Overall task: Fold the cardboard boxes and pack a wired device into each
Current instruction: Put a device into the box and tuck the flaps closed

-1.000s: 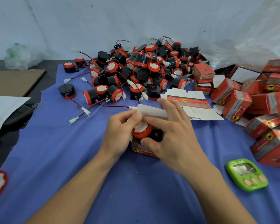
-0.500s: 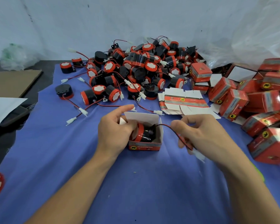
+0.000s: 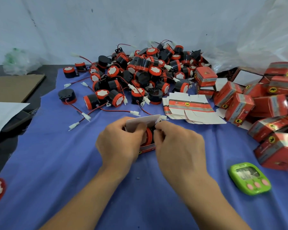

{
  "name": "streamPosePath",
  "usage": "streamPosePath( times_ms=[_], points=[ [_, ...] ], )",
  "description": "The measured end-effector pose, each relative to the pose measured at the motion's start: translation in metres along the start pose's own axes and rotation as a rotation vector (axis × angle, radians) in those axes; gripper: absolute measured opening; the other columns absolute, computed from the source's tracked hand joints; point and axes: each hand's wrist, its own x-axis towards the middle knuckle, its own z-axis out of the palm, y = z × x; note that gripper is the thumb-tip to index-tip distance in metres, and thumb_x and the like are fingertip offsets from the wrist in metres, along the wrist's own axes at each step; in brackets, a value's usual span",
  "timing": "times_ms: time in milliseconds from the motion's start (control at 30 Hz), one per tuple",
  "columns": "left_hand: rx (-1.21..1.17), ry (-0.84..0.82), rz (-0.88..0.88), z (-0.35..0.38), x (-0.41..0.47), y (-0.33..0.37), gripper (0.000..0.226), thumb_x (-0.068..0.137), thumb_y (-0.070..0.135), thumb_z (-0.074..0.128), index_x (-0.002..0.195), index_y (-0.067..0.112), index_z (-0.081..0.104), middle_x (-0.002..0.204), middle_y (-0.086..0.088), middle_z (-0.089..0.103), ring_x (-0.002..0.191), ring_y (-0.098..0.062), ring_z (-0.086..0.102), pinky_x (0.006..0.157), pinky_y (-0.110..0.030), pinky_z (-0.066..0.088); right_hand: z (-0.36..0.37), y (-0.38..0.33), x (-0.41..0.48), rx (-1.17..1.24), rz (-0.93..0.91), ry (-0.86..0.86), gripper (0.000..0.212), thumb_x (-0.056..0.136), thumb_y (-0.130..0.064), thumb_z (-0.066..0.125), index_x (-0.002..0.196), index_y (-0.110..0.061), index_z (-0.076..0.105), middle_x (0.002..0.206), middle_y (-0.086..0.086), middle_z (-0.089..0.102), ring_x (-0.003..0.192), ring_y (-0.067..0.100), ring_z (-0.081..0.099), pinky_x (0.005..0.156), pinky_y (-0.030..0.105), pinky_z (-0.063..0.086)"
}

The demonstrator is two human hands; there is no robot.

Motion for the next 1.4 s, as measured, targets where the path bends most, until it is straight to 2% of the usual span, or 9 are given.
streamPosePath(
  times_ms=[300,467,600,733,833,1000,1133,1300,1400],
  points=[
    [-0.156,-0.175,-0.032,-0.003,0.006,-0.002,0.017,0.075,0.050,0.064,0.076,0.067,0.066,0.076,0.029,0.071,0.079,0.001,0.067,0.067,-0.029,0.056,0.020,0.005,0.004,0.010,0.159,-0.190,0.020,0.099,-0.024,0.044,0.109,-0.030,0.059,0.089,-0.004,0.068,0.069,0.024,0.044,0.050,0.031,0.021],
    [-0.521,-0.391,-0.107,-0.002,0.012,-0.009,0.036,0.090,0.010,0.060,0.110,0.033,0.080,0.105,0.012,0.079,0.103,-0.007,0.073,0.086,-0.025,0.056,0.025,0.005,0.002,0.040,0.252,-0.161,0.043,0.099,-0.067,0.035,0.092,-0.032,0.058,0.075,-0.011,0.065,0.069,0.018,0.052,0.059,0.035,0.036],
    [-0.622,-0.467,-0.103,0.000,0.014,-0.010,0.040,0.088,0.003,0.057,0.107,0.030,0.080,0.107,0.004,0.080,0.104,-0.013,0.073,0.084,-0.021,0.056,0.020,0.020,0.010,0.303,0.319,-0.325,0.016,0.094,-0.037,0.057,0.096,-0.033,0.072,0.066,-0.017,0.064,0.069,0.011,0.059,0.058,0.029,0.046],
    [-0.609,-0.472,-0.122,0.003,0.011,-0.011,0.045,0.075,0.015,0.066,0.116,0.033,0.073,0.109,0.007,0.078,0.103,-0.014,0.073,0.080,-0.021,0.056,0.015,0.026,0.010,0.135,0.237,-0.533,0.038,0.087,-0.017,0.049,0.112,-0.040,0.068,0.081,-0.007,0.068,0.078,0.023,0.061,0.065,0.037,0.054],
    [-0.433,-0.409,-0.072,0.007,0.003,-0.010,0.080,0.076,0.026,0.074,0.145,0.050,0.042,0.122,0.018,0.068,0.109,-0.001,0.066,0.087,-0.019,0.054,0.017,0.024,0.008,0.097,0.177,-0.546,0.045,0.087,-0.014,0.046,0.119,-0.042,0.061,0.090,-0.007,0.070,0.079,0.023,0.060,0.069,0.040,0.055],
    [-0.329,-0.209,-0.061,0.015,-0.004,-0.008,0.101,0.080,0.015,0.080,0.157,0.048,0.022,0.111,0.016,0.070,0.099,-0.001,0.067,0.084,-0.020,0.057,0.024,0.022,0.006,0.175,0.104,-0.528,0.046,0.085,-0.015,0.048,0.122,-0.042,0.057,0.097,-0.012,0.072,0.082,0.021,0.061,0.071,0.041,0.056],
    [-0.378,-0.230,-0.186,0.017,0.000,-0.010,0.099,0.075,0.011,0.081,0.150,0.053,0.032,0.104,0.019,0.070,0.095,0.002,0.068,0.087,-0.035,0.061,0.014,0.027,0.005,0.371,0.117,-0.278,0.061,0.084,-0.020,0.061,0.132,-0.052,0.046,0.071,-0.025,0.064,0.070,0.004,0.060,0.054,0.019,0.046],
    [-0.408,-0.254,-0.216,0.021,0.005,-0.010,0.093,0.072,0.006,0.080,0.144,0.052,0.043,0.106,0.018,0.066,0.094,0.002,0.063,0.082,-0.031,0.058,0.004,0.041,0.012,0.359,0.167,0.001,0.029,0.077,-0.014,0.077,0.077,-0.040,0.064,0.068,-0.022,0.068,0.069,-0.003,0.063,0.060,0.012,0.047],
    [-0.426,-0.307,-0.228,0.020,0.008,-0.011,0.090,0.061,0.012,0.077,0.136,0.053,0.049,0.094,0.024,0.068,0.085,0.006,0.064,0.076,-0.033,0.060,0.004,0.036,0.009,0.461,0.115,0.001,0.024,0.078,-0.012,0.077,0.077,-0.036,0.074,0.081,-0.028,0.071,0.078,-0.005,0.068,0.070,0.008,0.050]
  ],
)
